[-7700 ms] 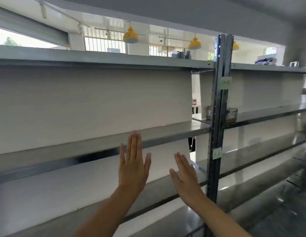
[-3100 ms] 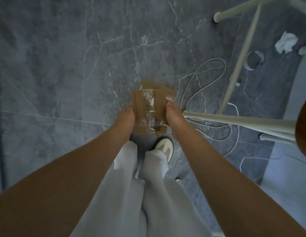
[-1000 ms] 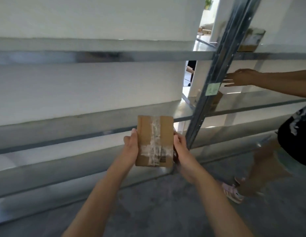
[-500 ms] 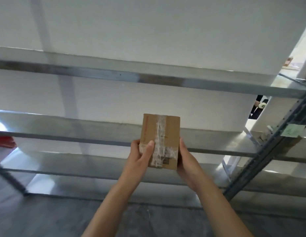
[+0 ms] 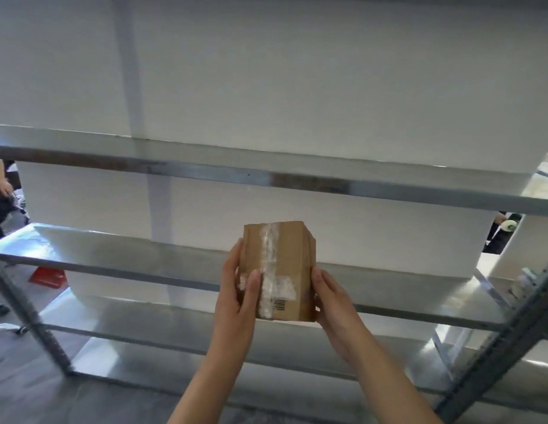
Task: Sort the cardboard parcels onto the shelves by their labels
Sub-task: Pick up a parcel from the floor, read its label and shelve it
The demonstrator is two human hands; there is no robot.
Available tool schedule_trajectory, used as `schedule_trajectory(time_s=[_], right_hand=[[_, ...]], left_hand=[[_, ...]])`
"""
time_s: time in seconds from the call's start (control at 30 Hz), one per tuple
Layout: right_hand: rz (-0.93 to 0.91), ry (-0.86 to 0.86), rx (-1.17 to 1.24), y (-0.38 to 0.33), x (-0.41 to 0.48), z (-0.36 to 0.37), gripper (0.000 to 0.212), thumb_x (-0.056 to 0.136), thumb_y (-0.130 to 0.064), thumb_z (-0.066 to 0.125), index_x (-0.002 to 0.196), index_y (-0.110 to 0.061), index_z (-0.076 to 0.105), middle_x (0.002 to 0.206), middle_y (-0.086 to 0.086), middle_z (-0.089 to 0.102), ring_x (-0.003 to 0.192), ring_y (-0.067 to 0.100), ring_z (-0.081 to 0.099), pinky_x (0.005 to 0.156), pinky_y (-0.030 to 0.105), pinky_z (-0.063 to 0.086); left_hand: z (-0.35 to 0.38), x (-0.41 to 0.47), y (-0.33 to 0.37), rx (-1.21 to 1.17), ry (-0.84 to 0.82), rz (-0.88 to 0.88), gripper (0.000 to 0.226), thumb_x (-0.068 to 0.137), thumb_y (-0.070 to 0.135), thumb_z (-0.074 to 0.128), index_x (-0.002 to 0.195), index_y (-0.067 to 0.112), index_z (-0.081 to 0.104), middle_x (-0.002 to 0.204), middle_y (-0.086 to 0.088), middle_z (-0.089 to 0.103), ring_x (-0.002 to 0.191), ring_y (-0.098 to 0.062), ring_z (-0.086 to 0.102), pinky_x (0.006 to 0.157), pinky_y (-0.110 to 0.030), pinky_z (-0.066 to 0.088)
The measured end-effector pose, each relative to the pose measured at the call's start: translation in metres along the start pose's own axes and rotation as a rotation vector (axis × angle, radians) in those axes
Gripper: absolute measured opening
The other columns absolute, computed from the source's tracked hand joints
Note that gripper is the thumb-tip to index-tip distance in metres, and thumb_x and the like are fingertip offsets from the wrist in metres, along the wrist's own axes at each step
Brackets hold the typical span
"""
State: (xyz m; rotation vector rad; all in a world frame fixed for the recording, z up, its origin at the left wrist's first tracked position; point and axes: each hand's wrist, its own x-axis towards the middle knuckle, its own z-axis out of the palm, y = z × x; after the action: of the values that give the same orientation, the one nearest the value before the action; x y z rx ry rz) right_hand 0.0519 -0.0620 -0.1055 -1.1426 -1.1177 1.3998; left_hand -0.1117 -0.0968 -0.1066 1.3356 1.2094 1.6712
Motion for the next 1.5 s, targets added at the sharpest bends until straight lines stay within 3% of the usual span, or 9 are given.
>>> schedule_trajectory(time_s=[0.2, 0.33, 0.5, 0.7, 0.87, 1.0, 1.1, 1.3, 1.5], right_hand=[[-0.045, 0.016, -0.053, -0.01, -0.009, -0.002, 0.036, 0.099, -0.051, 0.047, 0.12, -0.029, 0.066, 0.117, 0.0, 0.074, 0.108, 0.018, 0.071, 0.092, 0.048, 0.059], [-0.04, -0.039, -0.077, -0.007, -0.023, -0.001, 0.024, 0.099, -0.045, 0.049, 0.119, -0.046, 0.064, 0.111, -0.016, 0.076, 0.103, 0.005, 0.072, 0.088, 0.034, 0.061], [-0.017, 0.037, -0.098, 0.001, -0.036, -0.002, 0.034, 0.104, -0.047, 0.037, 0.118, -0.041, 0.067, 0.106, -0.01, 0.077, 0.104, 0.01, 0.072, 0.095, 0.039, 0.059], [-0.07, 0.13, -0.07, -0.006, -0.041, -0.015, 0.03, 0.105, -0.036, 0.04, 0.111, -0.029, 0.069, 0.098, -0.004, 0.08, 0.088, 0.014, 0.077, 0.064, 0.023, 0.059], [-0.003, 0.093, -0.099, -0.011, -0.042, -0.017, 0.034, 0.107, -0.039, 0.036, 0.111, -0.034, 0.07, 0.099, -0.009, 0.079, 0.1, 0.012, 0.073, 0.09, 0.033, 0.057], [-0.005, 0.081, -0.108, -0.013, -0.044, -0.02, 0.036, 0.107, -0.041, 0.035, 0.115, -0.038, 0.069, 0.103, -0.01, 0.079, 0.106, 0.012, 0.071, 0.097, 0.034, 0.054], [-0.042, 0.066, -0.119, -0.017, -0.047, -0.021, 0.037, 0.106, -0.043, 0.033, 0.122, -0.038, 0.066, 0.11, -0.01, 0.076, 0.111, 0.008, 0.068, 0.097, 0.03, 0.053], [-0.089, 0.05, -0.086, -0.022, -0.049, -0.021, 0.032, 0.102, -0.049, 0.037, 0.115, -0.038, 0.064, 0.116, -0.01, 0.073, 0.114, 0.008, 0.065, 0.096, 0.029, 0.053], [-0.139, 0.057, -0.065, -0.02, -0.047, -0.019, 0.032, 0.104, -0.043, 0.038, 0.116, -0.026, 0.062, 0.117, 0.002, 0.073, 0.111, 0.015, 0.069, 0.095, 0.029, 0.056]], left_hand=[[0.004, -0.005, -0.003, 0.141, -0.016, 0.106, 0.042, 0.101, 0.032, 0.04, 0.141, 0.044, 0.047, 0.158, 0.012, 0.034, 0.14, 0.015, 0.033, 0.104, -0.002, 0.037], [0.003, -0.006, -0.015, 0.279, -0.048, 0.058, 0.053, 0.104, 0.059, 0.026, 0.155, 0.045, 0.03, 0.166, 0.023, 0.023, 0.151, 0.008, 0.018, 0.128, -0.038, 0.022], [0.003, -0.011, -0.022, 0.206, -0.184, -0.033, 0.065, 0.094, 0.072, 0.024, 0.156, 0.056, 0.013, 0.167, 0.028, 0.013, 0.155, -0.001, 0.014, 0.126, -0.049, 0.026], [0.005, -0.019, -0.017, 0.053, -0.226, -0.128, 0.054, 0.103, 0.053, 0.027, 0.156, 0.048, 0.024, 0.165, 0.013, 0.031, 0.152, -0.011, 0.031, 0.124, -0.044, 0.032], [0.011, -0.019, -0.012, 0.074, -0.21, -0.077, 0.045, 0.104, 0.058, 0.031, 0.148, 0.058, 0.035, 0.159, 0.019, 0.037, 0.15, -0.011, 0.034, 0.121, -0.05, 0.035], [0.015, -0.016, -0.003, 0.099, -0.175, -0.059, 0.04, 0.108, 0.03, 0.033, 0.141, 0.053, 0.041, 0.138, 0.002, 0.041, 0.133, -0.014, 0.044, 0.102, -0.023, 0.052], [0.013, -0.016, 0.004, 0.108, -0.168, -0.091, 0.044, 0.109, 0.019, 0.036, 0.146, 0.041, 0.045, 0.137, 0.002, 0.045, 0.124, -0.001, 0.049, 0.08, 0.002, 0.047], [0.01, -0.019, 0.024, 0.03, -0.106, -0.147, 0.034, 0.105, 0.036, 0.045, 0.133, 0.05, 0.058, 0.136, 0.017, 0.058, 0.112, 0.015, 0.055, 0.073, 0.002, 0.047], [0.006, -0.025, 0.017, -0.011, -0.098, -0.17, 0.037, 0.106, 0.027, 0.047, 0.14, 0.039, 0.059, 0.137, 0.015, 0.065, 0.125, 0.003, 0.057, 0.087, -0.004, 0.051]])
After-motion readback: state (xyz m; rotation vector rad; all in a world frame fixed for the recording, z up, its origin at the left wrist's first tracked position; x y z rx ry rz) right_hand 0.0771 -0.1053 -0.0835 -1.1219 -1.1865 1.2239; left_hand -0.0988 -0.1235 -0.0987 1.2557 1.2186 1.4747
